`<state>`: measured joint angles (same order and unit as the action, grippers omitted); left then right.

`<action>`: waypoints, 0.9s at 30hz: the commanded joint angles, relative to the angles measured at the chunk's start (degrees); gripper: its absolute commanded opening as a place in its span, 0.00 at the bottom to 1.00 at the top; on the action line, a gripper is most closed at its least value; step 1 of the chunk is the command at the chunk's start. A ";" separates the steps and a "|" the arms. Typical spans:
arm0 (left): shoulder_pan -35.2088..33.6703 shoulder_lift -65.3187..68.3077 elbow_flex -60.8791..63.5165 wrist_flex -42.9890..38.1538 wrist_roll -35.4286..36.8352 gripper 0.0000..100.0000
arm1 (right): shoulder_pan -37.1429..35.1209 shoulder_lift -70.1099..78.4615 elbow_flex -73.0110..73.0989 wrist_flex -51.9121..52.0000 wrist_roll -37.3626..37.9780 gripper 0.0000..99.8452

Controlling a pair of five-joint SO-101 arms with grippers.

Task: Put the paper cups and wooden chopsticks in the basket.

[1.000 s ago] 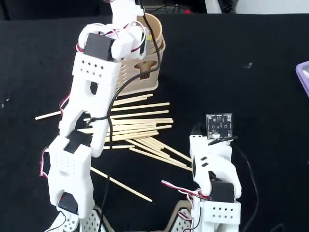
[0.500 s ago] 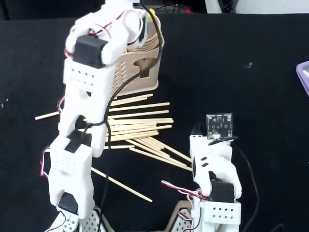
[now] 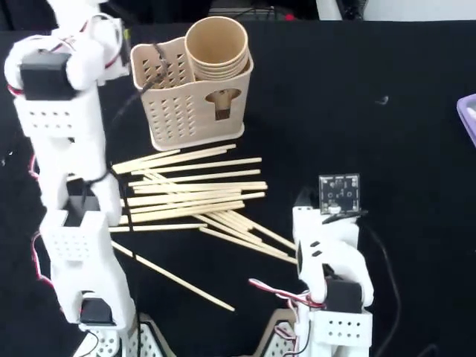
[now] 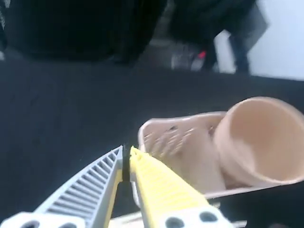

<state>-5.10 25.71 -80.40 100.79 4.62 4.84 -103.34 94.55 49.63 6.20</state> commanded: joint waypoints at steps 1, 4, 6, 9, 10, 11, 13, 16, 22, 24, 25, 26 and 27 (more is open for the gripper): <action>-0.57 -1.41 6.90 0.26 2.73 0.03 | -0.26 -5.23 -6.99 0.00 0.18 0.01; 0.04 -0.88 10.07 -0.18 6.15 0.03 | -0.26 -5.23 -13.41 -0.35 0.88 0.01; 1.27 -0.70 10.15 -1.85 6.68 0.03 | -0.26 -5.23 -18.51 -0.35 2.81 0.01; 1.89 -0.70 10.59 -5.63 6.68 0.03 | -0.53 -5.23 -25.45 -0.88 2.73 0.01; 1.80 -0.70 10.59 -6.33 6.68 0.03 | -0.62 -5.23 -27.38 -1.76 2.11 0.01; 1.71 -0.62 10.59 -6.51 6.68 0.03 | -0.62 -5.14 -29.05 -3.16 1.49 0.01; 1.63 -0.62 10.68 -5.63 6.68 0.03 | -0.62 -5.14 -31.87 -7.03 -0.09 0.01; 1.98 -0.44 9.98 -3.43 6.68 0.03 | -0.70 -4.79 -34.68 -13.36 -2.46 0.01; 0.66 -2.81 8.92 0.26 6.33 0.03 | -0.70 7.25 -45.32 -16.62 -3.69 0.01; -0.22 -5.01 12.26 0.26 6.51 0.03 | -0.79 13.58 -50.42 -16.62 -3.78 0.01; -0.48 -5.98 14.20 0.26 6.59 0.03 | -0.79 16.84 -53.14 -16.62 -4.57 0.01; -0.66 -7.21 16.75 0.26 6.68 0.03 | -1.14 20.09 -55.69 -16.62 -5.98 0.01; -0.66 -8.53 19.56 0.18 6.68 0.03 | -2.11 23.25 -58.07 -16.62 -7.03 0.01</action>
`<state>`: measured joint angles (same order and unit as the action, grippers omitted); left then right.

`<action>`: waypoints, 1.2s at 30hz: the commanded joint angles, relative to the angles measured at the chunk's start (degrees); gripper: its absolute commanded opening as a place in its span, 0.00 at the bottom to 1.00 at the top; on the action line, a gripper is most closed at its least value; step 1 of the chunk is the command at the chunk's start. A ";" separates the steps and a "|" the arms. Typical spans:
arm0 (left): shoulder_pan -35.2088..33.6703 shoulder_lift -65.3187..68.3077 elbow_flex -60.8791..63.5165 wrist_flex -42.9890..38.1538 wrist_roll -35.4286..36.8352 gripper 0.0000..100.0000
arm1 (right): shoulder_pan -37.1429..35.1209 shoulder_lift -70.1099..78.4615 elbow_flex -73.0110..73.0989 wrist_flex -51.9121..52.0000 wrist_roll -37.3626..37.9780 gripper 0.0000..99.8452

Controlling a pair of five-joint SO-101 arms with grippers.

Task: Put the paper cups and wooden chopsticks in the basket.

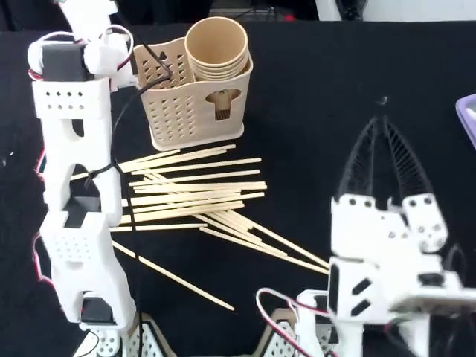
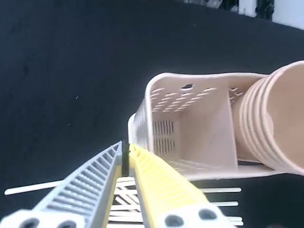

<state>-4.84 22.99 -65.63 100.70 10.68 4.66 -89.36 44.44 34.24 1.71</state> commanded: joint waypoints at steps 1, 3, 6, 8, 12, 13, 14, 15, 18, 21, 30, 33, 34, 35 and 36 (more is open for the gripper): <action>-0.92 -7.03 7.25 0.26 0.44 0.03 | -3.16 12.53 -9.89 -1.49 -3.08 0.01; -1.01 -10.64 12.35 0.26 0.26 0.03 | -6.51 19.12 -13.05 -1.67 -3.08 0.01; -2.07 -18.73 19.74 0.18 0.18 0.03 | -9.76 28.35 -16.31 -2.11 -2.99 0.01; -2.95 -25.49 24.92 0.09 -0.26 0.03 | -10.11 34.07 -17.54 -4.84 -2.99 0.01; -2.86 -40.70 39.60 -1.49 -3.08 0.03 | -10.11 42.42 -18.59 -11.60 -2.99 0.01; -2.86 -44.31 45.05 -3.60 -3.08 0.03 | -10.11 43.82 -18.95 -13.01 -2.99 0.01; -3.03 -48.09 51.12 -6.59 -3.08 0.03 | -10.11 44.97 -19.30 -14.59 -2.99 0.01; -4.00 -51.69 57.98 -10.20 -2.99 0.03 | -10.11 45.93 -19.47 -16.26 -2.99 0.01; -7.08 -61.36 80.66 -23.82 -2.99 0.03 | -10.55 48.75 -19.12 -20.66 -3.43 0.01; -12.18 -68.84 101.93 -40.44 -3.87 0.03 | -12.66 51.82 -17.36 -24.62 -3.08 0.01; -18.07 -79.91 138.07 -72.18 -7.65 0.03 | -20.66 47.60 -7.69 -27.43 -2.99 0.01; -18.24 -81.67 138.33 -70.86 -5.36 0.03 | -23.74 44.79 -3.30 -31.74 -2.73 0.01; -17.89 -82.02 138.77 -70.07 -4.48 0.03 | -24.79 44.62 -1.80 -33.85 -1.58 0.01; -17.27 -82.11 138.86 -69.36 -3.78 0.03 | -25.93 44.70 -0.48 -36.13 0.35 0.01; -16.75 -82.11 138.86 -68.57 -3.69 0.03 | -26.90 45.14 0.84 -38.59 2.81 0.01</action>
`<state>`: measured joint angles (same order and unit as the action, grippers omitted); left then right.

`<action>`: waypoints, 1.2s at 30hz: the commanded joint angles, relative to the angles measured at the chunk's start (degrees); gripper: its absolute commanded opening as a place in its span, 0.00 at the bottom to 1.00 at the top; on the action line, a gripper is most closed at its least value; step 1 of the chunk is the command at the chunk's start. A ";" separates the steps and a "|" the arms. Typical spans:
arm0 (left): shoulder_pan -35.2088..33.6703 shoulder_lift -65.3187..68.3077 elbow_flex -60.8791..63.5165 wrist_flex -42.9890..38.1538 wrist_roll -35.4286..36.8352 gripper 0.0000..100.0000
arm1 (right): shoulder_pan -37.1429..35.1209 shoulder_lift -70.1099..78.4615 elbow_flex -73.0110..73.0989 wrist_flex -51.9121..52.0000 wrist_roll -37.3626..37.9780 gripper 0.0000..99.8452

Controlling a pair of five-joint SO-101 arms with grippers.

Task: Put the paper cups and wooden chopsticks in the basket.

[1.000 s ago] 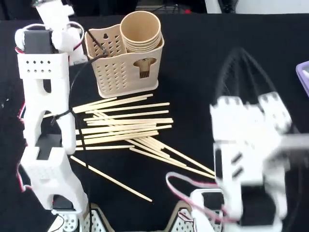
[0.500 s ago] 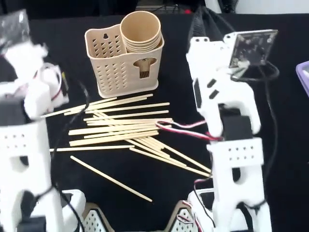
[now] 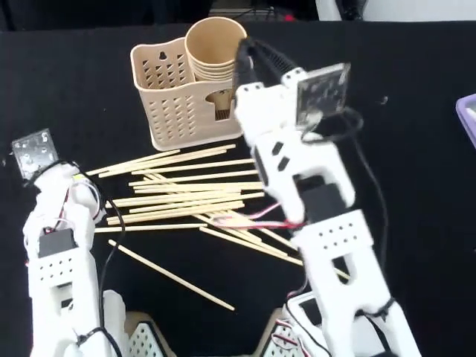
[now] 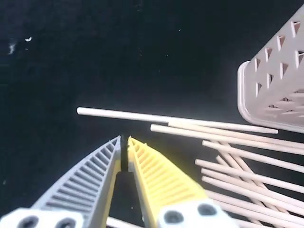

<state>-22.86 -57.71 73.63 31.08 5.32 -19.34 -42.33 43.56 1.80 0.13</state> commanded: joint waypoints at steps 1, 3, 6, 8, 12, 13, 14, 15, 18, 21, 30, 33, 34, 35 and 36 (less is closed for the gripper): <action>1.71 -1.49 -0.31 1.67 1.49 0.03 | -3.78 -1.27 2.86 -9.05 6.86 0.01; 2.24 -1.58 -0.04 2.20 1.49 0.03 | -4.92 0.31 4.97 -15.56 9.93 0.01; 2.42 -2.02 0.75 1.76 1.49 0.03 | -6.15 3.38 7.87 -26.02 11.87 0.01; 2.42 -2.02 0.84 1.85 1.49 0.03 | -7.21 6.02 8.92 -31.82 13.19 0.01; 2.15 -2.02 0.84 2.02 1.49 0.03 | -7.82 12.79 9.10 -38.68 17.05 0.01; 2.15 -2.02 0.84 2.11 1.49 0.03 | -7.74 14.55 8.92 -39.82 17.49 0.01; 2.07 -2.02 0.84 2.11 1.49 0.03 | -7.38 16.31 8.57 -41.14 17.49 0.01; 2.07 -2.02 0.84 2.11 1.49 0.03 | -6.59 17.98 8.22 -42.37 17.41 0.01; 2.07 -1.93 0.92 2.11 1.49 0.03 | -4.48 22.37 5.85 -45.19 17.14 0.01; 2.15 -1.93 0.92 2.11 1.49 0.03 | -2.29 25.45 2.42 -45.63 17.05 0.01; 2.07 -1.93 0.92 2.11 1.49 0.03 | 4.22 27.21 -6.46 -33.67 -0.35 0.01; 2.07 -1.85 0.92 2.11 1.49 0.03 | 5.54 27.03 -12.35 -21.89 -7.30 0.01; 2.07 -1.85 0.92 2.11 1.49 0.03 | 5.63 27.03 -13.76 -18.99 -8.44 0.01; 2.07 -1.85 0.92 2.11 1.49 0.03 | 5.63 27.03 -14.64 -16.79 -8.70 0.01; 2.07 -1.85 0.92 2.11 1.49 0.03 | 5.54 26.86 -14.81 -15.47 -8.79 0.01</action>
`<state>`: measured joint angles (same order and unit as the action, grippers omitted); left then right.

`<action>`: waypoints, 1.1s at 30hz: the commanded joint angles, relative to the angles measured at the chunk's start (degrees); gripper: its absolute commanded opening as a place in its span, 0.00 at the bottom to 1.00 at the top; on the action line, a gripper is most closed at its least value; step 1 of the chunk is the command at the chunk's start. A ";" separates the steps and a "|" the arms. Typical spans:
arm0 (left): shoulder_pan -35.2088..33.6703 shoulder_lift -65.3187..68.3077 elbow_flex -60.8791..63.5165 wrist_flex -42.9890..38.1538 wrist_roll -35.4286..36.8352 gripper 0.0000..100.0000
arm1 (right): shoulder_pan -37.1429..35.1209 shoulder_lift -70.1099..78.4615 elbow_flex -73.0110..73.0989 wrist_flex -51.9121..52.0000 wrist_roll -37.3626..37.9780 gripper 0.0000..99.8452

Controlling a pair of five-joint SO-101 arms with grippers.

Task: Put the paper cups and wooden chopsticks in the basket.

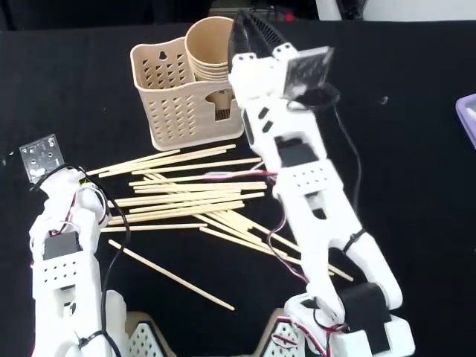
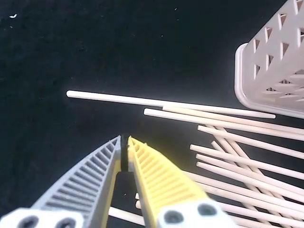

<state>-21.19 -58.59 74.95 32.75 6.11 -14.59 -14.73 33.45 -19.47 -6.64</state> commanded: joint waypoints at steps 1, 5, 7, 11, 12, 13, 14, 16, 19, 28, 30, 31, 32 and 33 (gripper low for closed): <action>0.40 -0.97 -0.40 0.44 0.70 0.03 | 0.70 -0.84 -4.53 5.98 -2.02 0.01; 0.31 -1.14 0.13 0.44 0.26 0.03 | 3.34 -1.01 -4.35 6.24 -2.02 0.01; 0.31 -1.23 0.48 0.44 -1.49 0.03 | 5.71 -1.01 -4.70 6.15 -2.37 0.01; 0.75 -1.23 0.48 0.35 -1.93 0.03 | 6.59 -0.57 -5.76 6.33 -2.11 0.01; 0.75 -1.23 0.48 0.26 -1.93 0.03 | 6.51 -0.48 -6.29 6.33 -2.11 0.01; 0.75 -1.23 0.48 0.26 -1.93 0.03 | 6.51 -0.48 -6.81 6.95 -2.11 0.01; 0.75 -1.23 0.48 0.26 -1.93 0.03 | 5.98 -0.48 -7.52 8.26 -2.11 0.01; 0.75 -1.23 0.48 0.35 -2.02 0.03 | 5.10 -0.75 -8.75 12.75 -2.11 0.01; 0.57 -1.23 0.48 0.35 -2.02 0.03 | 4.04 -0.92 -9.27 18.73 -2.02 0.01; 0.75 -1.23 0.48 0.35 -2.02 0.03 | -4.66 -0.48 -6.20 18.46 10.81 0.01; 0.75 -1.23 0.48 0.44 -2.02 0.03 | -5.27 -0.48 -6.20 16.70 11.43 0.01; 0.66 -1.23 0.48 0.44 -2.02 0.03 | -5.36 -0.40 -6.20 15.91 11.60 0.01; 0.66 -1.23 0.48 0.44 -2.02 0.03 | -5.54 -0.31 -6.20 15.38 11.60 0.01; 0.66 -1.23 0.48 0.44 -2.02 0.03 | -5.98 -0.31 -6.20 15.12 11.69 0.01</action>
<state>-21.10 -58.59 76.09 32.84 4.26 -19.16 -14.73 27.65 -1.89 3.91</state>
